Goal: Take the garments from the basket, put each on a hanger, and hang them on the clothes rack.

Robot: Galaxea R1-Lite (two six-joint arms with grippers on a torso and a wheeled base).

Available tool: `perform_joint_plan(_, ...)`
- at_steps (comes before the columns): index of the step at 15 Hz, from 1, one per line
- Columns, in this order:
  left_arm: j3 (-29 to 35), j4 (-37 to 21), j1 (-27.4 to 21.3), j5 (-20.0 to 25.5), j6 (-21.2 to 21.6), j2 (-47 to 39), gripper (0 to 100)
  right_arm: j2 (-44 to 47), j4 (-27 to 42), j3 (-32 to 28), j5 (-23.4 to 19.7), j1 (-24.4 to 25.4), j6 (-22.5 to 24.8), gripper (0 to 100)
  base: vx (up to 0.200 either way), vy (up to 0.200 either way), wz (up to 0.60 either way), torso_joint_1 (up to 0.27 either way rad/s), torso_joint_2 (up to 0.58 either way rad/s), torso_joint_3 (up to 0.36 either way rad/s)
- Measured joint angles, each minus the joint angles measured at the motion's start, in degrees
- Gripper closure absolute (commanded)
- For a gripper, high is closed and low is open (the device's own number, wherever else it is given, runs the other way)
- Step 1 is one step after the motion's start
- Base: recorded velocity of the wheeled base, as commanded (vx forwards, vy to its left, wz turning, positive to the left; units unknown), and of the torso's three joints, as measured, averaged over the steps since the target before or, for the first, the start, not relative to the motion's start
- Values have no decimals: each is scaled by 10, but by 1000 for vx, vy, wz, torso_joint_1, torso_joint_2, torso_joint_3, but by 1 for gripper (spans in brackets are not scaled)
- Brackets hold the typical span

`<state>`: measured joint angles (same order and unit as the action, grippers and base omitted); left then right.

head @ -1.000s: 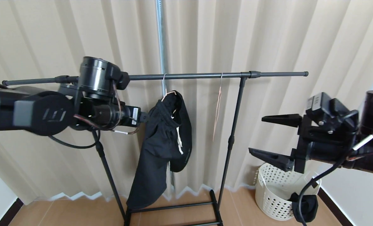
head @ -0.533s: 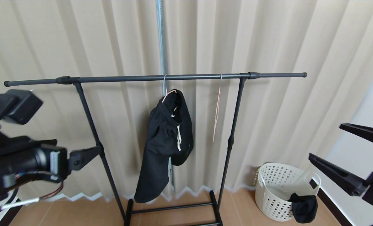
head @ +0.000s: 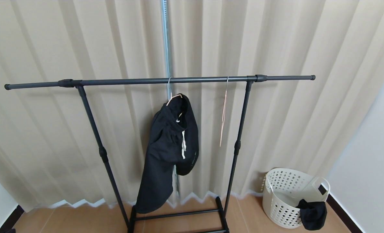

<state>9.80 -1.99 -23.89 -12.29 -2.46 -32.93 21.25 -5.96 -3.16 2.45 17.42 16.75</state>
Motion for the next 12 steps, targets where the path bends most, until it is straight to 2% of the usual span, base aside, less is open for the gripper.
perform_joint_plan(1,-20,-1,0,9,0,19,0,-39,34,10,1,-5,-4,0,0,0,0,0,0,0)
perform_joint_plan(3,-57,-2,1,14,2,60,0,-93,55,23,2,-23,-51,0,0,0,0,0,0,0)
perform_joint_plan(9,-87,-4,10,16,7,127,0,-150,55,28,2,-106,-71,0,0,0,0,0,0,0)
perform_joint_plan(10,-88,-5,24,16,12,129,0,-153,55,28,1,-114,-71,0,0,0,0,0,0,0)
perform_joint_plan(12,-88,-5,82,16,42,132,0,-157,55,28,-2,-121,-71,0,0,0,0,0,0,0)
